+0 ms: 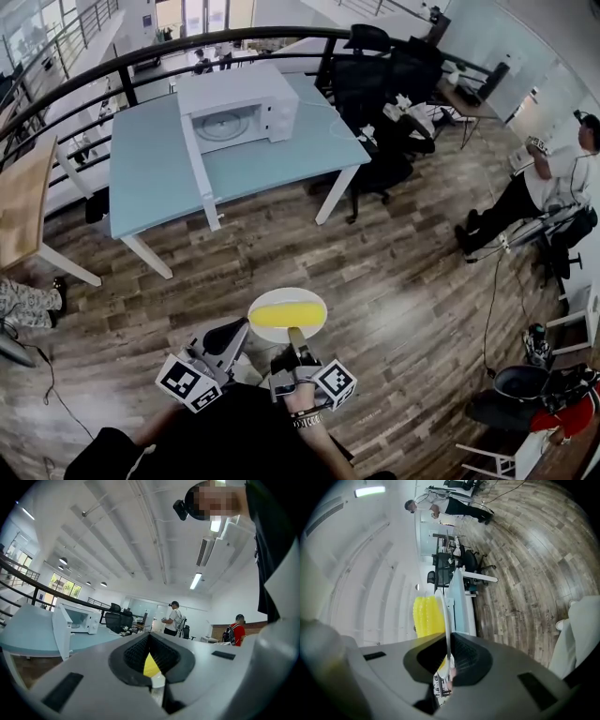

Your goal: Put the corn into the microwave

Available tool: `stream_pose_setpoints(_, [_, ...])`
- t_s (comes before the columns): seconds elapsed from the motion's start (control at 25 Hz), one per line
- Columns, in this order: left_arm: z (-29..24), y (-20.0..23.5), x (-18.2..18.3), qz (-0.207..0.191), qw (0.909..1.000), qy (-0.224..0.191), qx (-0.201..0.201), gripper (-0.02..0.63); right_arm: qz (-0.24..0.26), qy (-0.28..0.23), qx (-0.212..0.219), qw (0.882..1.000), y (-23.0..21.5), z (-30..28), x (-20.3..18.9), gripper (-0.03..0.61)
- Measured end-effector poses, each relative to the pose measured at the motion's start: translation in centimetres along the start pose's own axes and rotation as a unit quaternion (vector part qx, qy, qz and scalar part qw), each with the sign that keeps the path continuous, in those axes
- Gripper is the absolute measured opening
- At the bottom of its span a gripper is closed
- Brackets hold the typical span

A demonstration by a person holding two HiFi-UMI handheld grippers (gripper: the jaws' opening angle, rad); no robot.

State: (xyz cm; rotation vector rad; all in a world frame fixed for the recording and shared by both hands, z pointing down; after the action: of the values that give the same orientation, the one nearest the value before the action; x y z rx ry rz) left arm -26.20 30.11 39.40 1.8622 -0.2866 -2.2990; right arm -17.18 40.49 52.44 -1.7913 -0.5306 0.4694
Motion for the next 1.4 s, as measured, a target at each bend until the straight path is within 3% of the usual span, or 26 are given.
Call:
stream_pose_setpoints(0.44, [-0.4,2.8,0.6,0.003,1.0000,-0.003,0.008,0.002,0.002,0.007,0.000,1.000,0.8,-2.1,-1.4,0.029])
stream_pose_setpoints(1.0, [-4.7,5.5,0.3,-0.011,0.9994,-0.007,0.031,0.003,0.003,0.033,0.028,0.999,2.2,-7.8,0.5,0.029])
stream_pose_setpoints(1.4, [-9.4,8.4,-0.6,-0.009,0.9979,-0.004,0.063,0.002,0.008,0.059,-0.002,0.998,3.1,-13.1,3.0,0.029])
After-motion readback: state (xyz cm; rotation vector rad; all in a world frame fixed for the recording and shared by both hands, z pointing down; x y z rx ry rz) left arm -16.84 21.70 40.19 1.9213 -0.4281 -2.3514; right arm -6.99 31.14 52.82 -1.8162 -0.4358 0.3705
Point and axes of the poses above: the fingertips, and each gripper's own axes: z backward along the fingers, y to its left, x out of its top, the point moved 2 cm from there along z, backward along the fingers, and after that the axes turned 12 degrees about -y, right-handed, at the moved point
